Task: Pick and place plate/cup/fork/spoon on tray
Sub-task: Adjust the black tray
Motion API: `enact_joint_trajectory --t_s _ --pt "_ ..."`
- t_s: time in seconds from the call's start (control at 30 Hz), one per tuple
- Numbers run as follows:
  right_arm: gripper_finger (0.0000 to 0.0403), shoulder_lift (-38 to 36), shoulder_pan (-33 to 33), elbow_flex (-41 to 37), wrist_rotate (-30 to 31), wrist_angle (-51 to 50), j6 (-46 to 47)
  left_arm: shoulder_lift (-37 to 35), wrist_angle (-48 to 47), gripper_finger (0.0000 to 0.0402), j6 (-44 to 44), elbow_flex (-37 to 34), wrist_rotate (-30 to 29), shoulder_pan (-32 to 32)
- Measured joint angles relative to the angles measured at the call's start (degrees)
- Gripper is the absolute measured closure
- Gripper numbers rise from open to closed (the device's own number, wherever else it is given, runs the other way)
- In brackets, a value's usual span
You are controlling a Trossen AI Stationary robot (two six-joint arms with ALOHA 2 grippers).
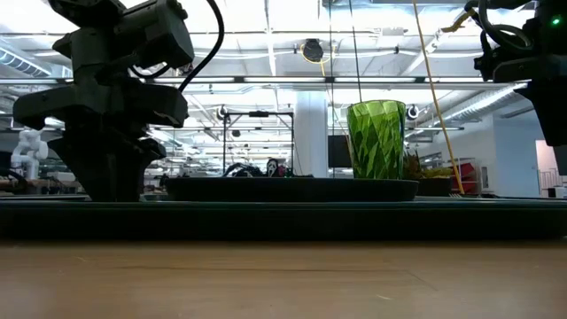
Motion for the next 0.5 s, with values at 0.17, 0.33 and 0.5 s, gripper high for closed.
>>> enact_joint_trajectory --t_s 0.17,0.33,0.5 --pt "0.0303 0.0 0.0 0.0 -0.01 0.01 0.0 0.0 0.0 0.0192 0.15 0.0 -1.03 0.06" --pt "0.0303 0.0 0.0 0.0 -0.01 0.02 0.0 0.0 0.0 0.0192 0.18 0.0 -1.18 0.06" --pt "0.0303 0.0 0.0 0.0 -0.01 0.45 0.0 0.0 0.0 0.0192 0.64 0.0 -1.62 0.06"
